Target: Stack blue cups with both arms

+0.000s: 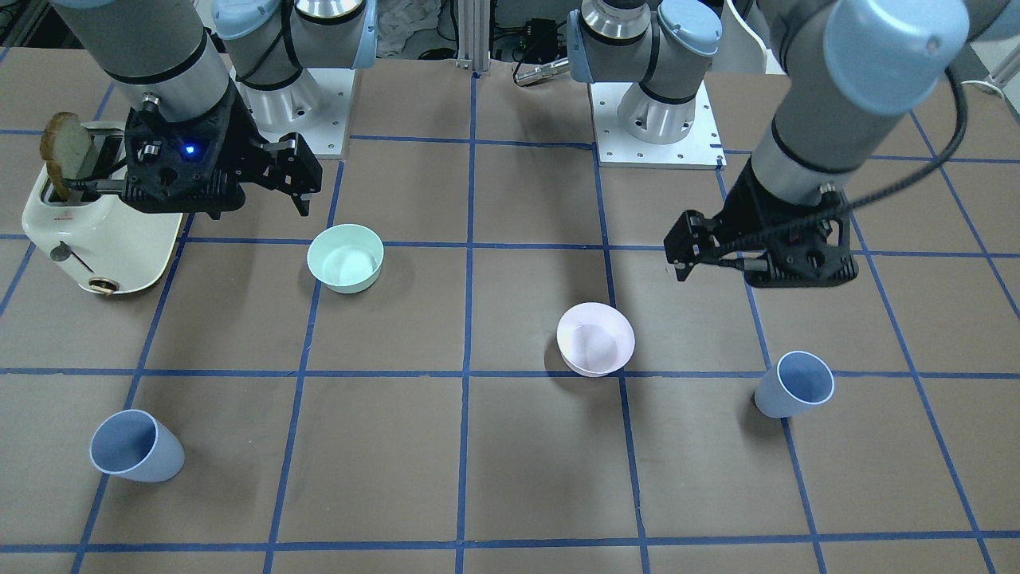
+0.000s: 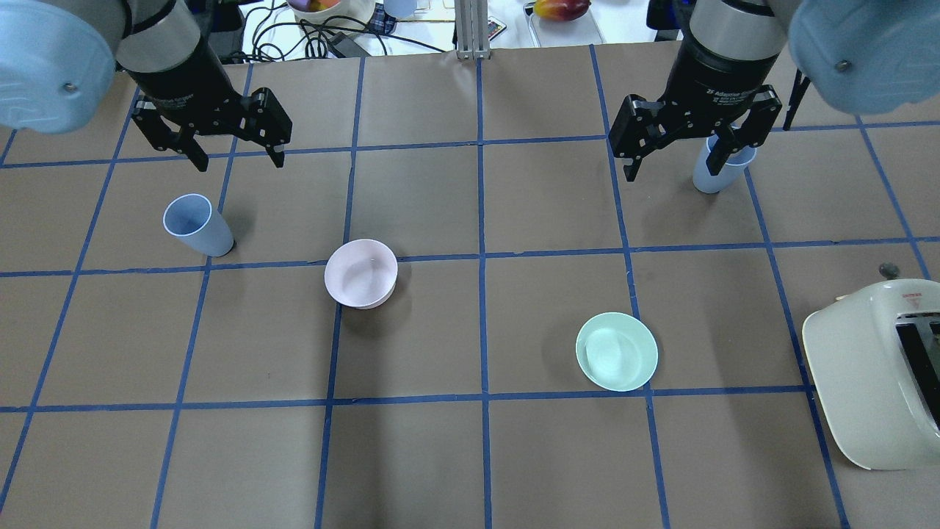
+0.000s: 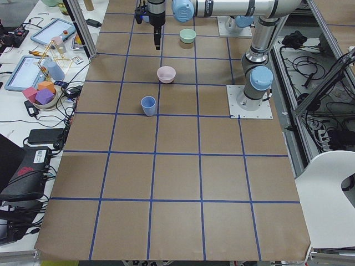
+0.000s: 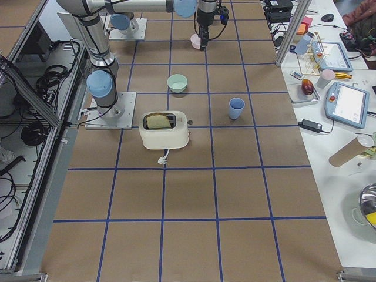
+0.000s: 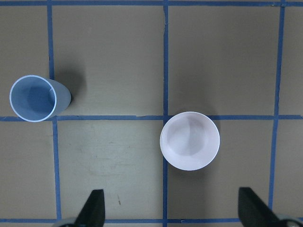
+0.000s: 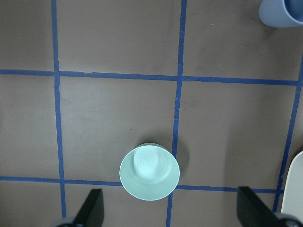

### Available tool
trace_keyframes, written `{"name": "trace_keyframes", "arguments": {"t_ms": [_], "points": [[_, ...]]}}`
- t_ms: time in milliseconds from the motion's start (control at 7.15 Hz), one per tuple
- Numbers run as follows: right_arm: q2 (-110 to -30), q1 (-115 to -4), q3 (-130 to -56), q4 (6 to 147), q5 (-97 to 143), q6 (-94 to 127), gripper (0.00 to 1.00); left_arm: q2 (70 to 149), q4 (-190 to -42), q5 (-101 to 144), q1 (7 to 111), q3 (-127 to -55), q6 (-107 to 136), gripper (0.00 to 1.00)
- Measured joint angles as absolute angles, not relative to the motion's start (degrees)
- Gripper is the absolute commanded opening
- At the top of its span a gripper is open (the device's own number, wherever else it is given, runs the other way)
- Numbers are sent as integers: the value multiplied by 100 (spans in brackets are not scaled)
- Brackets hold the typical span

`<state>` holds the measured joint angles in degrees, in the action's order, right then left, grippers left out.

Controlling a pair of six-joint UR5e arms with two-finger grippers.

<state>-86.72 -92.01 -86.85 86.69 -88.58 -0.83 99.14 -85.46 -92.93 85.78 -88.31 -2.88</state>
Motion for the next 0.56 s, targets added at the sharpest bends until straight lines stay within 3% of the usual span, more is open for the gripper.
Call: {"name": "trace_keyframes", "arguments": {"t_ms": [280,419,559], "points": [[-8514,-9120,-8665,8818,-8894,-92,100,10462,-7097,-9687,8203,-9545,-1036,100],[-8398,-8922,-8634,8902,-8885,-131,100,10690,-6426,-9936,8029,-9833,-1420,94],[-8279,-8618,-8606,9156,-8864,-296,100,10870,-6068,-10077,7849,-9998,-1764,81]]}}
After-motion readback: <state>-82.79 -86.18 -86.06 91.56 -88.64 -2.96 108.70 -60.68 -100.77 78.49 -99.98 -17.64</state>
